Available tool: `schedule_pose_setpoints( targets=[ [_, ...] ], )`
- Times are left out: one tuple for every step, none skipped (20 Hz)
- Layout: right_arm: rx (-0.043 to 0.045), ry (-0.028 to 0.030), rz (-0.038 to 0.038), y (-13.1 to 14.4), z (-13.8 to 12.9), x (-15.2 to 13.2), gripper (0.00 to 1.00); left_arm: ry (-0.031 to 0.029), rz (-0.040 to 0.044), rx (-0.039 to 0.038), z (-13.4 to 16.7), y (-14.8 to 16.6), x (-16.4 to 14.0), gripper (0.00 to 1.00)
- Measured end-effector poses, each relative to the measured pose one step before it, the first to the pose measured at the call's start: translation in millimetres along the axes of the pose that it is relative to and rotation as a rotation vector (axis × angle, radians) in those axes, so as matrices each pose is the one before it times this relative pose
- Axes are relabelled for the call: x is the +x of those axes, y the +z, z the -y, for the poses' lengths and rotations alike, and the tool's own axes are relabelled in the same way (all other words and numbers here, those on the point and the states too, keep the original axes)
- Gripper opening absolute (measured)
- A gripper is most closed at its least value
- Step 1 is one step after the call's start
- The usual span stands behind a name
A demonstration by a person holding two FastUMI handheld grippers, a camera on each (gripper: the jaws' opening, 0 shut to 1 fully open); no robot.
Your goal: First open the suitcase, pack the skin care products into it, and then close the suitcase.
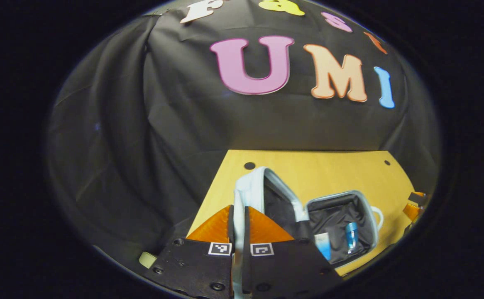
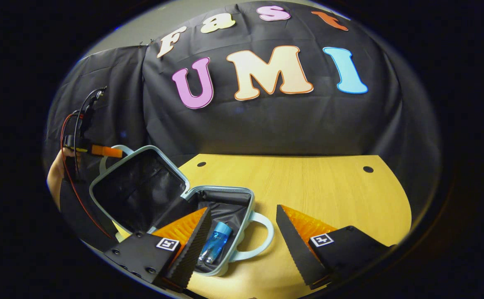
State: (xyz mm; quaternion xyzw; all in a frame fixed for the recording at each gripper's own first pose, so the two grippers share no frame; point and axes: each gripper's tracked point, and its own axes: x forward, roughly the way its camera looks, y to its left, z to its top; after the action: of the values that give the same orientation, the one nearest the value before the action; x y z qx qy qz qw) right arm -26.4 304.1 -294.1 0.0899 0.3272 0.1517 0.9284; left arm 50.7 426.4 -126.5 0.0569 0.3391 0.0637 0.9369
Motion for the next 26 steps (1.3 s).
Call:
schedule_pose_setpoints(
  targets=[
    [-0.00493,0.00727,0.00795,4.78,5.60,-6.53,0.98,-0.02480,0.02256,-0.00029,20.18,8.12,-6.47,0.02],
    [-0.00688,0.00099,0.00665,2.86,6.71,-5.31,0.98,-0.02370,0.01134,0.00058,18.80,4.16,-4.50,0.02],
    [-0.00701,-0.00278,0.00719,2.70,8.32,-5.64,0.98,-0.02641,0.01556,0.00013,22.77,2.40,-4.97,0.02],
    [-0.00419,-0.00218,0.00610,3.19,8.48,-4.94,0.98,-0.02403,0.00896,0.00265,20.37,3.14,-2.16,0.02],
    [-0.00229,-0.00542,0.00455,2.28,8.19,-3.98,0.98,-0.03316,0.00820,-0.00292,20.69,1.29,-1.61,0.02],
    [0.00071,-0.00485,0.00259,1.13,7.47,-3.12,0.98,-0.04044,0.00286,-0.01199,22.84,2.41,0.33,0.02],
    [0.00422,-0.00298,0.00179,0.56,7.04,-4.23,0.98,-0.03814,0.00238,-0.01065,21.24,1.86,1.11,0.02],
    [0.00354,-0.00355,0.00424,1.05,7.06,-4.26,0.98,-0.04483,0.00447,-0.01278,24.85,1.09,5.00,0.02],
    [0.00097,-0.00254,0.00341,0.37,7.13,-4.80,0.98,-0.03432,-0.00346,-0.01056,17.56,-1.52,4.63,0.02],
    [-0.00179,-0.00241,0.00374,1.12,6.92,-4.20,0.98,-0.02890,-0.00853,-0.01025,16.77,-3.10,5.83,0.02],
    [-0.00268,-0.00383,0.00315,0.74,7.31,-4.31,0.98,-0.02462,-0.00811,-0.00958,16.01,-4.52,5.85,0.02],
    [-0.00254,-0.00294,0.00185,0.37,7.04,-4.18,0.98,-0.02763,-0.00768,-0.00970,14.53,-3.81,6.98,0.02],
    [-0.00091,-0.00491,-0.00280,-1.04,6.82,-3.42,0.98,-0.03146,-0.00896,-0.01642,17.21,-4.76,7.65,0.02],
    [0.00193,-0.00711,-0.00163,-1.25,7.51,-3.97,0.98,-0.03191,-0.02046,-0.01185,16.31,-7.67,8.05,0.02],
    [0.00451,-0.00926,-0.00023,-0.71,7.97,-4.18,0.98,-0.02076,-0.02588,-0.00894,13.13,-9.82,9.55,0.02],
    [0.00527,-0.01111,0.00220,-0.01,8.31,-5.03,0.98,-0.01065,-0.02247,0.00240,9.79,-11.04,11.19,0.02],
    [0.00529,-0.01372,0.00184,-0.61,10.03,-3.85,0.98,-0.00366,-0.01714,0.00686,6.90,-9.16,10.09,0.02],
    [0.00687,-0.01669,-0.00261,-1.81,9.94,-3.67,0.98,0.00805,-0.00975,0.00085,4.78,-7.59,11.10,0.02],
    [0.00864,-0.01961,-0.00477,-3.59,8.24,0.07,0.98,0.00641,-0.01222,0.00082,6.10,-9.38,11.05,0.03],
    [0.01468,-0.01723,-0.00183,-1.35,8.60,-1.51,0.98,0.00412,-0.02158,0.00172,5.19,-10.04,11.78,0.03],
    [0.01723,-0.01643,-0.00111,0.03,8.74,-0.52,0.94,0.00356,-0.02293,0.00302,4.92,-10.26,9.16,0.02],
    [0.01459,-0.01506,-0.00043,0.27,8.08,-1.50,0.98,0.00518,-0.01730,0.00008,2.89,-10.35,9.26,0.02],
    [0.00944,-0.01497,0.00147,0.22,7.68,-1.86,0.94,0.00428,-0.01747,-0.00043,2.21,-7.51,11.59,0.03],
    [0.00453,-0.01518,0.00113,-0.47,7.69,-1.30,0.98,0.00342,-0.02392,-0.00078,1.06,-8.12,8.90,0.03],
    [0.00371,-0.01336,0.00286,-0.55,8.06,-2.10,0.98,0.00834,-0.01976,0.00371,1.24,-8.61,7.22,0.05],
    [0.00846,-0.00889,0.00357,1.26,6.74,-0.94,0.98,0.01466,-0.01684,0.01128,0.83,-6.50,5.50,0.03]
  ],
)
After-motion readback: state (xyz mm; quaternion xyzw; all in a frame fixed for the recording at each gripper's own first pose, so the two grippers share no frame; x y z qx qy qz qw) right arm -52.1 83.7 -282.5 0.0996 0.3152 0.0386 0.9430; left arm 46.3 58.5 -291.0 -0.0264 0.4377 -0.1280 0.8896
